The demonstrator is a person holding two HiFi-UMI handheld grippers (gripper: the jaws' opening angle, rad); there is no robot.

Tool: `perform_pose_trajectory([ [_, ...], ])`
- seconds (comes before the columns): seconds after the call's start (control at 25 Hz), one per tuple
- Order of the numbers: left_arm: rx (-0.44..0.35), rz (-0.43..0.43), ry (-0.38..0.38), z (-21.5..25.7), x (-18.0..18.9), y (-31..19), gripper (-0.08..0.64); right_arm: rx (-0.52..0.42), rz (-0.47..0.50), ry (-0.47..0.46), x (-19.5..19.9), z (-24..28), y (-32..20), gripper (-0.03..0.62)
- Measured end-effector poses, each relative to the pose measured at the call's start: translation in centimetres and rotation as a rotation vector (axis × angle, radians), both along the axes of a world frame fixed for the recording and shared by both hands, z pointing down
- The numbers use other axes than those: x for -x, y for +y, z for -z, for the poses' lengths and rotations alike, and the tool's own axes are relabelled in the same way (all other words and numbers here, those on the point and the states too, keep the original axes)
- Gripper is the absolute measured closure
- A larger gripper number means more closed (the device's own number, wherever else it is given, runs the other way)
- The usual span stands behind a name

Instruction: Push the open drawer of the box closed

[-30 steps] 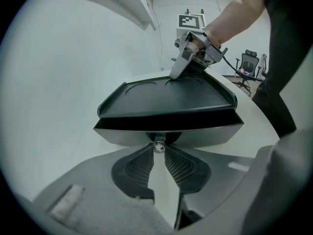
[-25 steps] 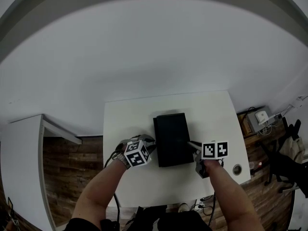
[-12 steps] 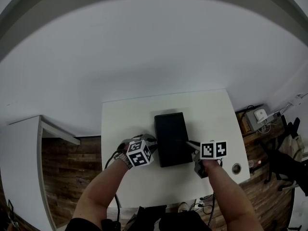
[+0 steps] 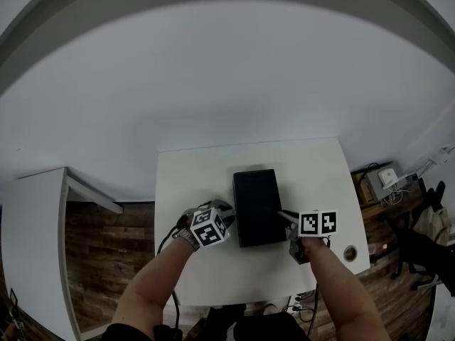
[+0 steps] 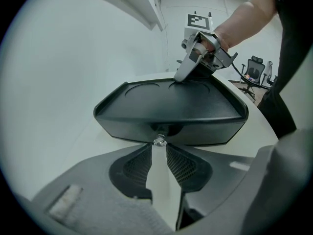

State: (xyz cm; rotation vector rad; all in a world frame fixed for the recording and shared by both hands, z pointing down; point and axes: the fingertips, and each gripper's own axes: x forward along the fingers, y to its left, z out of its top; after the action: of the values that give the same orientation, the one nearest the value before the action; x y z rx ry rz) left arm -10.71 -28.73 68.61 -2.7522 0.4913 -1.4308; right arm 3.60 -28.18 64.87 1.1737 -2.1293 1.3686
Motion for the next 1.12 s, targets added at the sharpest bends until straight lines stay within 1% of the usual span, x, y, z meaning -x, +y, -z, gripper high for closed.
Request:
perform_pose_trajectory([
  [0.12, -0.014, 0.074, 0.022, 0.7, 1.6, 0.5, 0.462, -0.020, 0.000, -0.049, -0.2, -0.1, 0.0, 0.468],
  [0.2, -0.005, 0.137, 0.061, 1.8, 3.0, 1.4, 0.463, -0.051, 0.019, -0.058, -0.3, 0.3, 0.0, 0.455],
  [0.28, 0.016, 0.216, 0.113, 3.2, 4.5, 3.0, 0.471, -0.094, 0.032, -0.054, -0.5, 1.0, 0.2, 0.458],
  [0.32, 0.030, 0.260, 0.145, 4.0, 5.2, 4.0, 0.521, -0.113, 0.031, -0.055, -0.8, 1.5, 0.4, 0.485],
  [0.36, 0.051, 0.305, 0.183, 4.8, 5.7, 5.2, 0.555, -0.132, 0.027, -0.057, -1.1, 2.0, 0.7, 0.526],
  [0.4, 0.081, 0.349, 0.229, 5.5, 5.9, 6.5, 0.555, -0.149, 0.025, -0.065, -1.5, 2.7, 1.1, 0.574],
  [0.44, 0.118, 0.390, 0.282, 6.2, 5.9, 8.0, 0.555, -0.165, 0.029, -0.081, -1.7, 3.4, 1.6, 0.592],
  [0.48, 0.157, 0.427, 0.341, 7.0, 5.7, 9.7, 0.555, -0.178, 0.041, -0.104, -1.8, 4.2, 2.4, 0.592],
  [0.6, 0.243, 0.527, 0.530, 9.5, 4.2, 14.2, 0.555, -0.211, 0.102, -0.179, -1.8, 6.8, 5.4, 0.592],
  [0.72, 0.272, 0.601, 0.692, 12.2, 1.7, 18.4, 0.555, -0.251, 0.165, -0.248, -2.4, 9.5, 9.2, 0.591],
  [0.84, 0.291, 0.660, 0.839, 14.5, -1.3, 22.3, 0.555, -0.266, 0.218, -0.335, -3.0, 11.9, 13.6, 0.591],
  [0.92, 0.309, 0.689, 0.917, 15.6, -3.2, 25.1, 0.555, -0.258, 0.256, -0.391, -3.2, 12.9, 17.0, 0.591],
  [1.12, 0.370, 0.740, 1.045, 16.8, -7.4, 32.3, 0.555, -0.215, 0.325, -0.516, -4.1, 13.5, 25.4, 0.589],
])
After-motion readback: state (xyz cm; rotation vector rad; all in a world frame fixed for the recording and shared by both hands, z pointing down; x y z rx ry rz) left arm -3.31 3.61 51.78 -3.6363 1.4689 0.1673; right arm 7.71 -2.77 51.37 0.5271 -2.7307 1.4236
